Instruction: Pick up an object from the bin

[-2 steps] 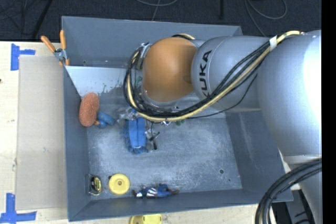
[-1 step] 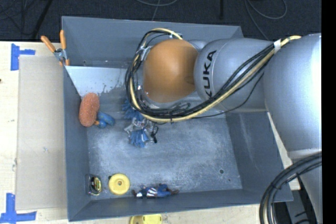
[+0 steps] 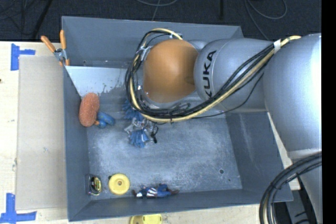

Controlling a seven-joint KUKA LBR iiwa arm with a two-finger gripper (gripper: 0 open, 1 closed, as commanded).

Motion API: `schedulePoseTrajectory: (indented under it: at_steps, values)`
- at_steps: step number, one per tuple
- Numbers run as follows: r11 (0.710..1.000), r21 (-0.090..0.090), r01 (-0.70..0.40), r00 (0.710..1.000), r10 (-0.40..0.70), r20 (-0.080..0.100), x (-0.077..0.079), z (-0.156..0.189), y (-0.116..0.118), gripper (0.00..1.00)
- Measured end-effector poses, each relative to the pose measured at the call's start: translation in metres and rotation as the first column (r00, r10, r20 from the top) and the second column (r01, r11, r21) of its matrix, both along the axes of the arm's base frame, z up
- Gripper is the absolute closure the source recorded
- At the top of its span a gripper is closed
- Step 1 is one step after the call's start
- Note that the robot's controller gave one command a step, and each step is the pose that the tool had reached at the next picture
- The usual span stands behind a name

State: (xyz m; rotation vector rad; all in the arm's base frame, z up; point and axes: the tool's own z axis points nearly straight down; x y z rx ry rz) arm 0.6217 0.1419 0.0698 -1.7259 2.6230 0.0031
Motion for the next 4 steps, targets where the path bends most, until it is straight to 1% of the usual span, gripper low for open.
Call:
schedulePoseTrajectory:
  at_steps: [1,2,3,4]
  values:
    - [1.000,-0.001,0.001,1.000,-0.001,-0.006,-0.002,0.004,0.000,1.00]
    - [1.000,-0.003,0.001,1.000,-0.001,-0.012,-0.004,0.026,0.000,1.00]
    - [1.000,-0.001,0.002,1.000,-0.002,-0.002,-0.001,0.049,0.001,1.00]
    - [1.000,0.000,0.003,1.000,-0.003,0.002,0.000,0.063,0.001,1.00]
